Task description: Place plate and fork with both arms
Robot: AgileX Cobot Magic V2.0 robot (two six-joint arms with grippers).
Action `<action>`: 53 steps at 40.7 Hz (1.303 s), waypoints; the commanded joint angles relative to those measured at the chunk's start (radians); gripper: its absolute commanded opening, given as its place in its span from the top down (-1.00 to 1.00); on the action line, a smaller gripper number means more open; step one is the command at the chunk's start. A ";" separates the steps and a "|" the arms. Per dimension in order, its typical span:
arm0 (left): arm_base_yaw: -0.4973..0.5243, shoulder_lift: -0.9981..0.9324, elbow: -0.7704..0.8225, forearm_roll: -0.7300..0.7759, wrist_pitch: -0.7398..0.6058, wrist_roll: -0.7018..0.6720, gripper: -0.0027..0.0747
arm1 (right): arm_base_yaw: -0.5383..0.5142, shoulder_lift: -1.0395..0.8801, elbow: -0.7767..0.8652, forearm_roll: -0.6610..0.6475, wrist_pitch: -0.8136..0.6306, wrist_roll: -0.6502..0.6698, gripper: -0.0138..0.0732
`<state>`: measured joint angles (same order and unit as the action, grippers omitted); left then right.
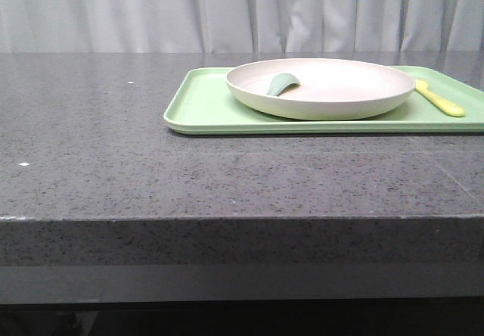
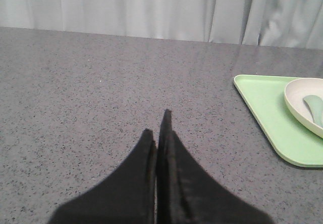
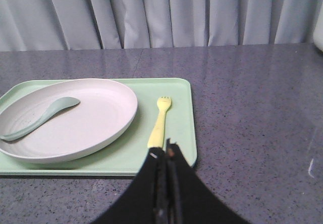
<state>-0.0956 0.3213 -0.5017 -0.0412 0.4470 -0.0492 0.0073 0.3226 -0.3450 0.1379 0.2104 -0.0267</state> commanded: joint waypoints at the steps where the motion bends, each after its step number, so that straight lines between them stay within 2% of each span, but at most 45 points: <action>1: 0.003 0.008 -0.025 -0.001 -0.076 -0.006 0.98 | 0.000 0.005 -0.024 -0.006 -0.090 -0.008 0.84; 10: 0.003 0.008 -0.025 -0.001 -0.076 -0.006 0.98 | 0.000 0.005 -0.024 -0.006 -0.090 -0.008 0.84; 16: 0.012 -0.031 0.039 -0.001 -0.103 -0.006 0.98 | 0.000 0.005 -0.024 -0.006 -0.090 -0.008 0.84; 32: 0.072 -0.352 0.296 -0.001 -0.113 -0.006 0.98 | 0.000 0.005 -0.024 -0.006 -0.090 -0.008 0.84; 39: 0.072 -0.349 0.390 -0.001 -0.182 -0.006 0.98 | 0.000 0.005 -0.024 -0.006 -0.088 -0.008 0.84; 48: 0.072 -0.349 0.513 -0.008 -0.388 -0.006 0.98 | 0.000 0.005 -0.024 -0.006 -0.088 -0.008 0.84; 53: 0.072 -0.349 0.510 -0.008 -0.375 -0.006 0.98 | 0.000 0.005 -0.024 -0.006 -0.087 -0.008 0.84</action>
